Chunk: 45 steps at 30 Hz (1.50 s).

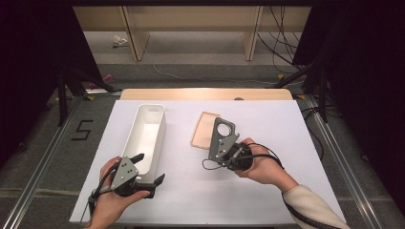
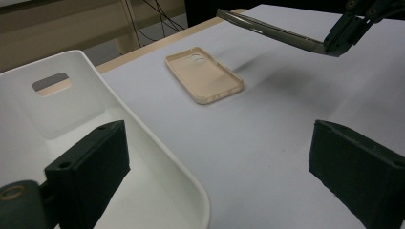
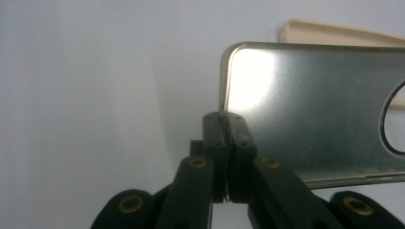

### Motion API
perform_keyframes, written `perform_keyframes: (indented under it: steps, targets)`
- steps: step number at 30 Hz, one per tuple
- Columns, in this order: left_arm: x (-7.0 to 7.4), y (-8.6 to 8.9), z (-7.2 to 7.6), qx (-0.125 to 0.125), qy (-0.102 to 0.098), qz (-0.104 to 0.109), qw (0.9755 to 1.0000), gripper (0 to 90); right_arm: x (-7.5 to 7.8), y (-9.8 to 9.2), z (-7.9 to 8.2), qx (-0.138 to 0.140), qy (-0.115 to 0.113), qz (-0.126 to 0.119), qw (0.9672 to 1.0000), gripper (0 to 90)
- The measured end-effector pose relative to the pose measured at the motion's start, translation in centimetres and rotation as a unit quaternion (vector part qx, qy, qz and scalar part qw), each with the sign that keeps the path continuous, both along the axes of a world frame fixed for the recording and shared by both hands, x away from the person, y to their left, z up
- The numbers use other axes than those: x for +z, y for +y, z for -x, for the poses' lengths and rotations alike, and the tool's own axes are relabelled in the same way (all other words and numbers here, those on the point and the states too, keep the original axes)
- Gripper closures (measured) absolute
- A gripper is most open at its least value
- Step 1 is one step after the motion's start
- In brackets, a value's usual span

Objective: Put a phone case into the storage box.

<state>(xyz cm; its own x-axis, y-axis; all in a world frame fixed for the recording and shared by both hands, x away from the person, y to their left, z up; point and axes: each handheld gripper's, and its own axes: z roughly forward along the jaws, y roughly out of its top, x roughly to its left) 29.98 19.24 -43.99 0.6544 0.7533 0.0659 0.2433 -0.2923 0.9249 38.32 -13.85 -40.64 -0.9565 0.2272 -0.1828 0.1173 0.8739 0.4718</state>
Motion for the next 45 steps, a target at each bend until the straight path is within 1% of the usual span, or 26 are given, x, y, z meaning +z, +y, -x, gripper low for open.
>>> perform_keyframes:
  steps: [4,7,12,13,14,15,16,17,18,19,21,22,23,24,25,26,29,31,32,36,37,38,40,41,42,45]
  targets:
    - [0.8,-0.4,0.0,-0.002,0.003,0.015,0.9999,7.8,0.2,0.1,0.6,0.007,0.004,-0.026,0.9996,89.4]
    - [1.3,-0.9,-0.1,-0.004,0.006,0.02,0.9998,8.9,0.2,0.2,1.1,0.008,0.0,-0.035,0.9993,89.4]
    - [3.2,-2.5,-2.1,-0.009,0.029,0.046,0.9985,12.9,0.4,0.3,2.3,0.017,0.003,-0.049,0.9986,89.4]
    - [3.2,-2.5,-2.1,-0.009,0.029,0.046,0.9985,13.8,0.4,0.3,2.3,0.017,0.003,-0.049,0.9986,89.4]
    - [4.1,-3.4,-3.1,-0.013,0.036,0.054,0.9978,15.1,0.2,0.2,2.8,0.023,0.002,-0.052,0.9984,89.4]
    - [4.5,-4.0,-3.7,-0.015,0.039,0.053,0.9977,15.4,0.2,0.2,3.0,0.024,-0.001,-0.052,0.9984,89.4]
    - [4.5,-4.0,-3.7,-0.015,0.039,0.053,0.9977,15.7,0.2,0.2,3.0,0.024,-0.001,-0.052,0.9984,89.4]
    - [5.0,-4.6,-4.4,-0.021,0.039,0.051,0.9977,15.7,0.2,0.2,3.2,0.026,-0.001,-0.053,0.9983,89.4]
    - [5.6,-5.8,-5.6,-0.026,0.044,0.043,0.9977,16.3,0.3,0.1,3.7,0.027,-0.002,-0.055,0.9981,89.4]
    - [5.8,-6.4,-6.1,-0.027,0.052,0.038,0.9975,16.5,0.3,0.1,3.8,0.03,-0.001,-0.055,0.9981,89.4]
    - [6.0,-6.9,-6.7,-0.029,0.062,0.036,0.997,17.7,0.4,0.1,3.9,0.033,-0.005,-0.054,0.998,89.4]
    - [6.1,-7.4,-7.3,-0.031,0.072,0.032,0.9964,17.7,0.4,0.1,4.0,0.032,-0.008,-0.053,0.998,89.4]
    - [6.3,-8.0,-7.8,-0.033,0.079,0.023,0.9961,18.3,0.4,0.0,4.1,0.034,-0.009,-0.054,0.9979,89.4]
    - [6.4,-9.1,-8.7,-0.033,0.081,0.001,0.9962,19.9,0.5,0.0,4.3,0.034,-0.01,-0.053,0.998,89.4]
    - [6.4,-9.6,-9.1,-0.035,0.084,-0.007,0.9958,21.4,0.5,0.0,4.3,0.034,-0.01,-0.052,0.998,89.4]
    - [6.4,-9.6,-9.1,-0.035,0.084,-0.007,0.9958,23.4,0.5,0.0,4.3,0.034,-0.01,-0.052,0.998,89.4]
    - [6.4,-10.8,-10.2,-0.041,0.107,-0.011,0.9933,23.8,0.6,0.0,4.5,0.035,-0.014,-0.054,0.9979,89.4]
    - [6.2,-11.9,-11.3,-0.038,0.124,-0.017,0.9914,24.5,0.6,0.0,4.5,0.037,-0.018,-0.053,0.9978,89.4]
    - [6.2,-11.9,-11.3,-0.038,0.124,-0.017,0.9914,25.3,0.6,0.0,4.5,0.037,-0.018,-0.053,0.9978,89.4]
    - [6.0,-12.7,-12.6,-0.033,0.155,-0.007,0.9874,29.0,0.7,0.1,4.5,0.036,-0.022,-0.05,0.9979,89.4]
    - [6.0,-12.9,-12.8,-0.031,0.157,-0.01,0.9871,29.0,0.7,0.1,4.5,0.036,-0.022,-0.05,0.9979,89.4]
    - [6.0,-13.3,-13.3,-0.027,0.164,-0.019,0.9858,30.3,0.7,0.1,4.5,0.037,-0.024,-0.051,0.9977,89.4]
    - [5.9,-13.5,-13.5,-0.027,0.169,-0.018,0.985,30.9,0.7,0.2,4.5,0.037,-0.024,-0.051,0.9977,89.4]
    - [5.8,-13.6,-13.7,-0.028,0.176,-0.014,0.9838,31.6,0.7,0.2,4.5,0.036,-0.023,-0.052,0.9977,89.4]
    - [5.7,-13.9,-14.0,-0.027,0.191,-0.007,0.9812,34.3,0.7,0.2,4.5,0.037,-0.024,-0.052,0.9977,89.4]
    - [5.5,-14.3,-14.5,-0.022,0.209,-0.002,0.9776,41.1,0.7,0.3,4.6,0.038,-0.025,-0.049,0.9978,89.4]
